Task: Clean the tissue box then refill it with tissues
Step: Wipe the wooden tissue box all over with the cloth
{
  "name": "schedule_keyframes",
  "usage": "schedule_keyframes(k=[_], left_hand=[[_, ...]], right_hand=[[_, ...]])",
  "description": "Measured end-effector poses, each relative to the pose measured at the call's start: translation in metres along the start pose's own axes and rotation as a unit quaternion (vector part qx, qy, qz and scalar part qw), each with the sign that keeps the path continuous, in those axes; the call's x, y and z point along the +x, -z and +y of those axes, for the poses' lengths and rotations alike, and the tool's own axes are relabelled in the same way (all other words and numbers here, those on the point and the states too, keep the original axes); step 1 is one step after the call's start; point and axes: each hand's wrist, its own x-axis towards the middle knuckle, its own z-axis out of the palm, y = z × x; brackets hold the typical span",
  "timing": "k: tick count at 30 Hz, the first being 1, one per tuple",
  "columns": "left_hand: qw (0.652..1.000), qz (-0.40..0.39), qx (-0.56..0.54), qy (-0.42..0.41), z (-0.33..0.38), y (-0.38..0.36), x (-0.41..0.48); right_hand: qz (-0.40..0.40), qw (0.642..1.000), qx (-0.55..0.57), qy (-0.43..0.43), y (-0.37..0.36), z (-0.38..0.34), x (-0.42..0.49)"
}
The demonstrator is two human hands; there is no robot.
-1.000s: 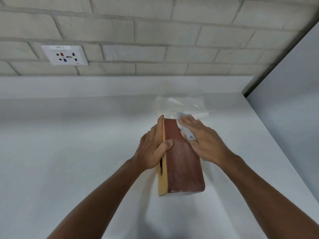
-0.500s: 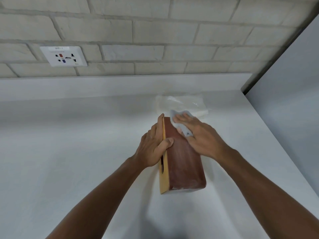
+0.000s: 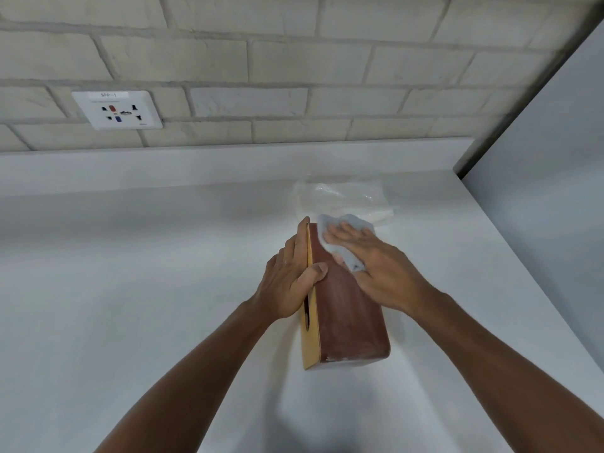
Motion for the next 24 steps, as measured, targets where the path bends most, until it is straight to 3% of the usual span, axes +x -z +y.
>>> schedule_keyframes(k=[2, 6, 9, 13, 17, 21, 24], left_hand=[[1.0, -0.003, -0.003, 0.01, 0.001, 0.001, -0.002], [1.0, -0.001, -0.008, 0.005, 0.002, 0.0, -0.001], [1.0, -0.004, -0.006, 0.013, 0.001, 0.0, 0.0], [1.0, -0.003, -0.006, 0.007, 0.001, 0.0, -0.001], [1.0, -0.002, 0.004, 0.008, 0.0, -0.001, 0.0], [1.0, 0.006, -0.005, -0.009, 0.0, 0.0, 0.003], [1.0, 0.002, -0.006, -0.001, 0.001, 0.0, 0.001]], right_hand=[[0.037, 0.998, 0.002, -0.049, 0.0, 0.006, -0.005], [0.008, 1.0, -0.011, 0.002, -0.002, -0.001, -0.015], [0.047, 0.996, 0.003, -0.076, 0.007, 0.003, -0.011], [0.012, 1.0, -0.007, -0.003, -0.005, -0.007, -0.014], [0.044, 0.996, -0.004, -0.077, 0.003, -0.002, -0.002], [-0.018, 0.999, 0.021, 0.019, -0.004, -0.025, 0.003], [-0.009, 1.0, 0.02, -0.013, 0.008, -0.006, 0.001]])
